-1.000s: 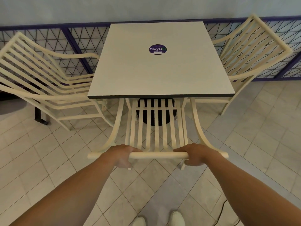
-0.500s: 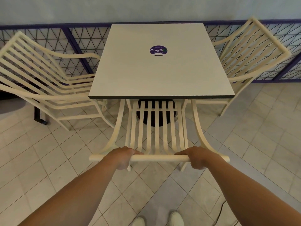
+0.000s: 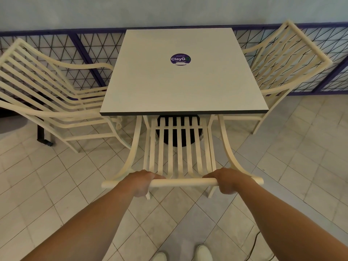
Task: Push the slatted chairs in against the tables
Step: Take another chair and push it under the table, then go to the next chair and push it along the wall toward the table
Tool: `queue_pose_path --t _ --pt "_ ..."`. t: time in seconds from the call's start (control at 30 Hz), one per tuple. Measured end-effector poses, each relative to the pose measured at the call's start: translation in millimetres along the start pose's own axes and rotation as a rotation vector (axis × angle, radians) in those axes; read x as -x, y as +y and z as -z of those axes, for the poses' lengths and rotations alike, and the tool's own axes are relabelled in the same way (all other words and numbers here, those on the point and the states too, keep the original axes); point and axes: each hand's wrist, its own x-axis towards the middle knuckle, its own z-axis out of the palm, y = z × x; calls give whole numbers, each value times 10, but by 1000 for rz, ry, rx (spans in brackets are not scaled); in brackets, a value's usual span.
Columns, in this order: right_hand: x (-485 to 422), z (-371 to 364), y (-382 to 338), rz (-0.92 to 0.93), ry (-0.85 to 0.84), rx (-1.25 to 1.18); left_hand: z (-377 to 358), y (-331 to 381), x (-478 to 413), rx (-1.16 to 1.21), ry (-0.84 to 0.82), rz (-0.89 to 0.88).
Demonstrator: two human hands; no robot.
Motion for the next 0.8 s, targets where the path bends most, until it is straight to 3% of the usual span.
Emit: queue_pose_path --t 0.4,0.8 --pt "223 -32 -162 -45 84 58 -136 68 167 18 92 18" --pt "821 16 -1032 115 163 102 -234 196 1149 91 135 28"
